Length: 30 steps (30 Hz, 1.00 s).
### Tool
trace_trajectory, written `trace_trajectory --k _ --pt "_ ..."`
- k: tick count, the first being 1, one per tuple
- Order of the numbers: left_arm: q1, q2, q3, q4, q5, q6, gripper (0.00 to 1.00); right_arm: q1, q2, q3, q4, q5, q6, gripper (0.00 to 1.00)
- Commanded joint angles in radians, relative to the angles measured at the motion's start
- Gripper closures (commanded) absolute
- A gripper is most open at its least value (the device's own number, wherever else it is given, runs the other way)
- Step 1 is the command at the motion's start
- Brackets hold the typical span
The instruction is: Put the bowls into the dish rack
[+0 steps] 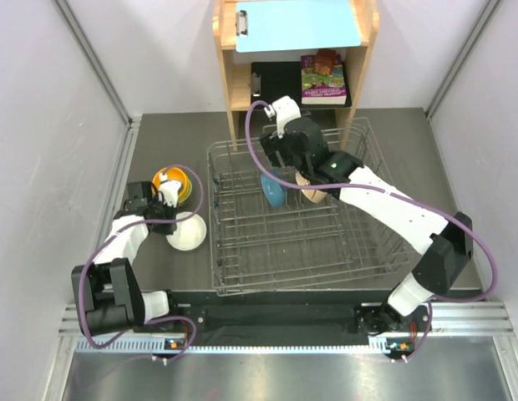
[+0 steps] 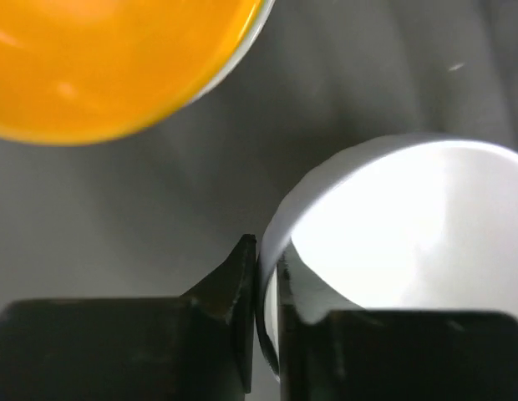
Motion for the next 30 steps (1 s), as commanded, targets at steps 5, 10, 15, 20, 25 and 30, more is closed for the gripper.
trace_trajectory --k 5,10,15,20,25,30 --pt "0.062 0.013 0.072 -0.127 0.100 0.068 1.00 -0.019 -0.052 0.001 0.019 -0.024 0.018 0.16" --pt "0.082 -0.087 0.158 -0.267 0.155 0.102 1.00 -0.035 -0.049 0.006 0.010 -0.086 0.048 0.16" --pt "0.089 -0.190 0.299 -0.389 0.197 0.120 1.00 -0.075 -0.041 0.009 -0.015 -0.295 0.106 0.14" --pt "0.091 -0.227 0.455 -0.440 0.270 0.106 1.00 -0.133 -0.020 0.004 -0.018 -0.636 0.186 0.12" --pt "0.083 -0.260 0.532 -0.424 0.439 0.088 1.00 -0.139 -0.006 -0.022 0.024 -0.937 0.220 0.00" --pt "0.069 -0.279 0.577 -0.394 0.546 0.018 1.00 -0.139 0.006 -0.046 0.073 -1.130 0.243 0.00"
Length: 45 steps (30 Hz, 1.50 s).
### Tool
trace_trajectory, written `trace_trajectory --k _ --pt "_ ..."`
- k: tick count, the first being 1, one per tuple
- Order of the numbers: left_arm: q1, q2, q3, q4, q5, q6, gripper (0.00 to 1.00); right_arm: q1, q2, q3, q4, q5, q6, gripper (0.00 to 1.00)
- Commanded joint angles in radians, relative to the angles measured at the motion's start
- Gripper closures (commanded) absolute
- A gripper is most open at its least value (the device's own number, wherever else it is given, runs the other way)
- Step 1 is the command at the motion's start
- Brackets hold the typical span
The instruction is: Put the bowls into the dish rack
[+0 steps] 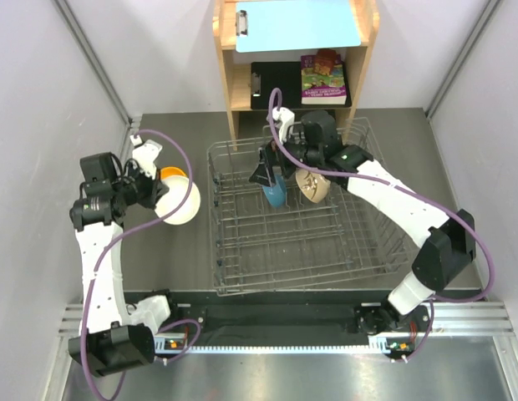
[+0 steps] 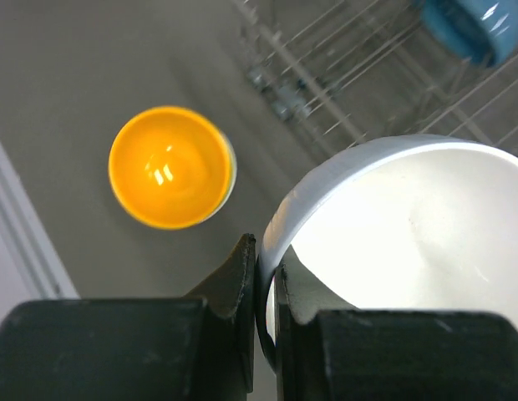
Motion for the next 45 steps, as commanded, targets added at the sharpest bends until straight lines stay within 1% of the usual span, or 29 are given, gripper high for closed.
trace_trajectory --k 1,3,4,5,8,12,14,15,16,19,25,30,35,45 --pt "-0.013 -0.041 0.057 0.076 0.188 -0.089 1.00 0.001 0.010 -0.008 0.092 -0.269 0.056 0.00" --pt "-0.024 -0.064 0.035 0.136 0.216 -0.150 1.00 0.001 0.019 -0.020 0.125 -0.356 0.090 0.00" --pt "-0.034 -0.072 0.014 0.198 0.221 -0.171 1.00 0.001 0.028 -0.024 0.144 -0.390 0.131 0.00" --pt "-0.042 -0.079 0.002 0.229 0.219 -0.192 1.00 0.003 0.032 -0.035 0.187 -0.451 0.151 0.00" --pt "-0.076 -0.101 -0.038 0.333 0.210 -0.261 1.00 0.006 0.042 -0.060 0.273 -0.554 0.230 0.00" --pt "-0.151 -0.103 -0.066 0.407 0.155 -0.324 1.00 0.006 0.045 -0.078 0.365 -0.631 0.314 0.00" --pt "-0.226 -0.098 -0.078 0.427 0.089 -0.333 1.00 0.006 0.047 -0.098 0.411 -0.660 0.374 0.00" --pt "-0.241 -0.098 -0.084 0.446 0.061 -0.341 1.00 0.006 0.050 -0.104 0.460 -0.666 0.397 0.00" --pt "-0.315 -0.093 -0.092 0.452 0.016 -0.343 1.00 0.007 0.052 -0.110 0.478 -0.671 0.437 0.00" --pt "-0.379 -0.072 -0.092 0.475 -0.023 -0.359 1.00 0.006 0.058 -0.138 0.566 -0.680 0.509 0.00" --pt "-0.444 -0.040 -0.075 0.497 -0.097 -0.359 1.00 0.006 0.093 -0.150 0.598 -0.663 0.541 0.00" --pt "-0.481 -0.023 -0.075 0.496 -0.137 -0.359 1.00 0.009 0.121 -0.143 0.632 -0.674 0.581 0.00" --pt "-0.542 -0.006 -0.080 0.498 -0.167 -0.346 1.00 0.015 0.159 -0.109 0.632 -0.670 0.587 0.00" --pt "-0.555 -0.004 -0.051 0.473 -0.126 -0.355 1.00 0.036 0.252 -0.038 0.624 -0.673 0.586 0.00"
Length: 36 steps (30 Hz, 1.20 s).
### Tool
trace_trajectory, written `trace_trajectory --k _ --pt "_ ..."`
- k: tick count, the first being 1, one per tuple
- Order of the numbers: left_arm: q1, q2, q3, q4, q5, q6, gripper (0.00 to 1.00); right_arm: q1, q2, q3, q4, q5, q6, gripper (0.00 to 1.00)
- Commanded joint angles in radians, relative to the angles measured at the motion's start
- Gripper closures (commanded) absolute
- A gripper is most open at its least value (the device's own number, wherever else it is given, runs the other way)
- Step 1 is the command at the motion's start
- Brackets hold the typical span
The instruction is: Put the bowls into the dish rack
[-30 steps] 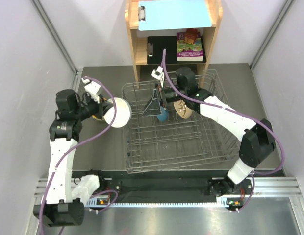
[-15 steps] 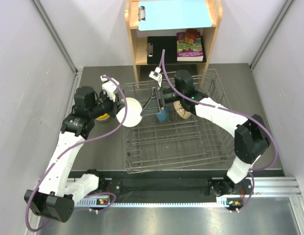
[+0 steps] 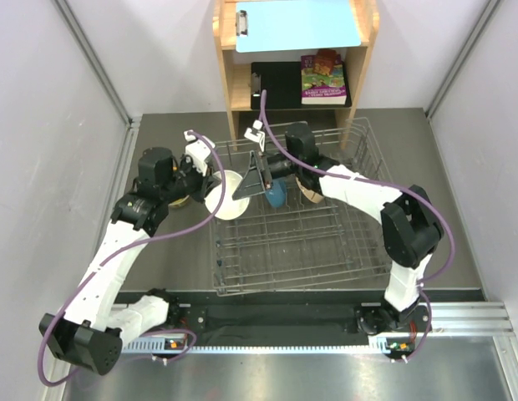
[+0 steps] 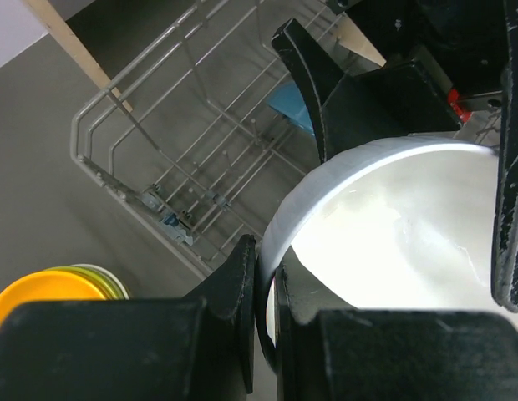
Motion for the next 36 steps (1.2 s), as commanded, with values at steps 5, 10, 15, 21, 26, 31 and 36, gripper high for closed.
trace_trajectory --k 5,10,15,21,26,31,36 --pt "-0.006 -0.015 0.032 0.095 0.059 -0.028 1.00 0.026 0.027 0.082 0.063 -0.017 -0.001 0.00" --pt "-0.006 -0.015 0.001 0.115 0.050 -0.022 1.00 0.032 0.014 0.070 0.097 -0.037 0.023 0.17" --pt "-0.007 -0.018 -0.010 0.118 0.048 -0.022 1.00 0.038 0.011 -0.001 0.403 -0.064 0.254 0.57" --pt "-0.006 -0.026 -0.014 0.117 0.039 -0.014 0.86 0.040 0.013 -0.027 0.478 -0.061 0.299 1.00" --pt "-0.004 -0.035 -0.011 0.120 -0.007 -0.016 0.29 0.040 -0.013 -0.024 0.345 -0.023 0.182 1.00" --pt "0.011 -0.049 0.001 0.124 -0.067 -0.040 0.19 0.037 -0.042 -0.012 0.157 0.049 0.037 1.00" --pt "0.030 -0.061 0.001 0.135 -0.151 -0.045 0.16 0.028 -0.071 -0.028 0.119 0.101 -0.003 1.00"
